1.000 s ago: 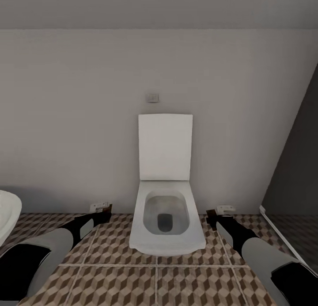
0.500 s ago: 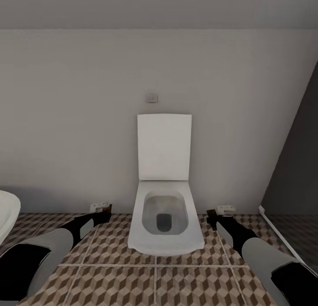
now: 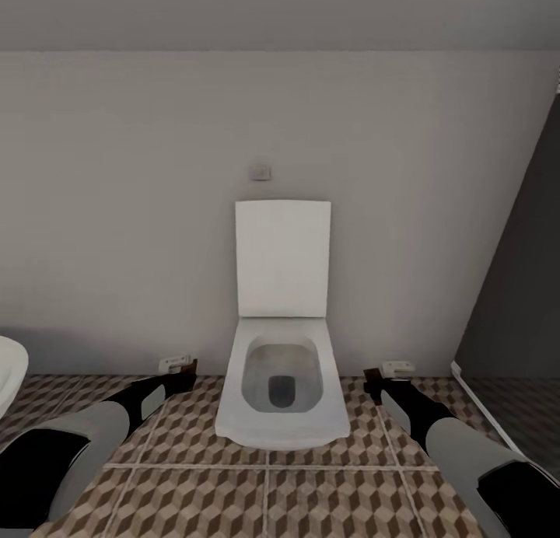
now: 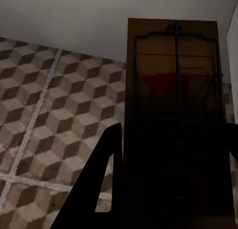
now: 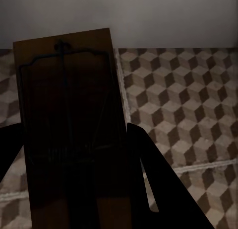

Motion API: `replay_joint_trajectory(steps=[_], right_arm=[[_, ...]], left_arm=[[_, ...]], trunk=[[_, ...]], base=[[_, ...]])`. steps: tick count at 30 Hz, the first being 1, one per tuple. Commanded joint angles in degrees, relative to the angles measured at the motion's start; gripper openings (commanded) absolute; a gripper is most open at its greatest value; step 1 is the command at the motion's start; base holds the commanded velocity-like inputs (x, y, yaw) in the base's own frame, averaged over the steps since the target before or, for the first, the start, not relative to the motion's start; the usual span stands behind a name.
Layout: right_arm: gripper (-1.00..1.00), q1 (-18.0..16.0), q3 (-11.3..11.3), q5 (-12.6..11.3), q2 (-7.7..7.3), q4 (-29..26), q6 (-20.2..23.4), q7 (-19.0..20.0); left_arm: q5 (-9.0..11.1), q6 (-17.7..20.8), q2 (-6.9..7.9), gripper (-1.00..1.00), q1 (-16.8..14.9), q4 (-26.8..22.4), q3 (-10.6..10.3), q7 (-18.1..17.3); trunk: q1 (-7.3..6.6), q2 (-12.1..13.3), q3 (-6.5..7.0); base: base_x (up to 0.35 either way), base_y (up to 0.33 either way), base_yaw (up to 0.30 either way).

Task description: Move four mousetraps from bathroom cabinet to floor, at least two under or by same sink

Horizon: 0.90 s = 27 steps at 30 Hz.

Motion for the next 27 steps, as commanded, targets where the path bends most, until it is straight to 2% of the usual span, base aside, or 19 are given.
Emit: replay_joint_trajectory(steps=[1, 12, 19, 27], right_arm=[[-1.00, 0.0, 0.5, -0.7, -0.06, -0.2, 0.3, -0.4], [-1.00, 0.0, 0.9, -0.8, 0.12, 0.4, 0.9, -0.9], [-1.00, 0.0, 0.8, -1.0, 0.62, 4.0, 2.2, -1.1], [-1.00, 0.0, 0.6, -1.0, 0.64, 4.8, 2.3, -0.8]], left_arm=[[0.5, 0.3, 0.01, -1.00, 0.0, 0.0, -0.5, 0.0], [0.4, 0.6, 0.09, -1.00, 0.0, 0.0, -0.5, 0.1], [-1.8, 1.1, -0.06, -1.00, 1.2, 0.0, -0.5, -0.4], [-2.1, 0.8, -0.25, -1.00, 1.4, 0.0, -0.4, -0.4]], trunk=[[-0.01, 0.0, -0.06], [-0.01, 0.0, -0.06], [-0.01, 0.0, -0.06], [-0.01, 0.0, -0.06]], base=[[0.000, -0.025, 0.000], [0.000, -0.005, 0.000], [0.000, 0.000, 0.000], [0.000, 0.000, 0.000]])
